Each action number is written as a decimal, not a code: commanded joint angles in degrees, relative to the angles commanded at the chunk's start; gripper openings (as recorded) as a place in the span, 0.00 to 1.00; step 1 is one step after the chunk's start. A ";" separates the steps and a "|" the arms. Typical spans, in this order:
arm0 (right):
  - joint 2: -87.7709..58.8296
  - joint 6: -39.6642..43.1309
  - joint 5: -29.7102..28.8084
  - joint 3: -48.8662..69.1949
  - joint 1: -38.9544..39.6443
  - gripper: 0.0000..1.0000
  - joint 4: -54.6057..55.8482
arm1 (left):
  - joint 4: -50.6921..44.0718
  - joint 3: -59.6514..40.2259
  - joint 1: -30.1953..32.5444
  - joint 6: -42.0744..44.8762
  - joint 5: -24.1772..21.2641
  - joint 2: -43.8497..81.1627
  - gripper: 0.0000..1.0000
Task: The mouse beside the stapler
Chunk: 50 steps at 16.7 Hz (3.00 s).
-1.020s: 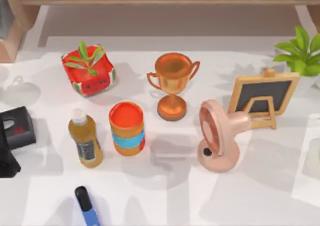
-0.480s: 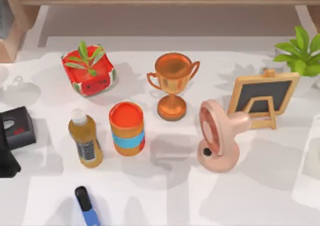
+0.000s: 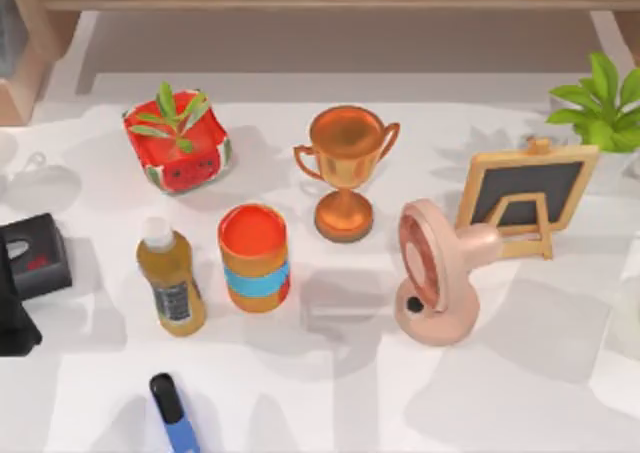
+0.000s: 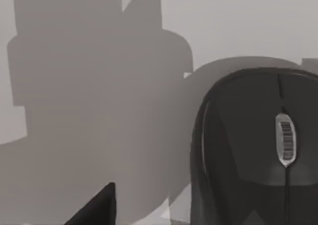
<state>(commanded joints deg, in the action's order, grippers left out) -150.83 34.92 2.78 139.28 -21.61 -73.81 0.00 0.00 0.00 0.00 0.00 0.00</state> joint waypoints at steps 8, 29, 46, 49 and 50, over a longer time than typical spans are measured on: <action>0.00 0.00 0.00 0.00 0.00 0.32 0.00 | 0.00 0.00 0.00 0.00 0.00 0.00 1.00; 9.36 -9.15 1.64 -5.59 -1.20 0.00 0.87 | 0.00 0.00 0.00 0.00 0.00 0.00 1.00; 39.06 -63.90 2.18 -32.01 26.95 0.00 11.27 | 0.00 0.00 0.00 0.00 0.00 0.00 1.00; 41.15 -72.38 0.95 -34.38 43.43 0.00 14.30 | 0.00 0.00 0.00 0.00 0.00 0.00 1.00; 41.39 -75.16 0.36 -35.19 49.08 0.00 15.24 | 0.00 0.00 0.00 0.00 0.00 0.00 1.00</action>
<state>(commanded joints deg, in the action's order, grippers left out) -109.43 -40.24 3.13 104.09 27.47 -58.57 0.00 0.00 0.00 0.00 0.00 0.00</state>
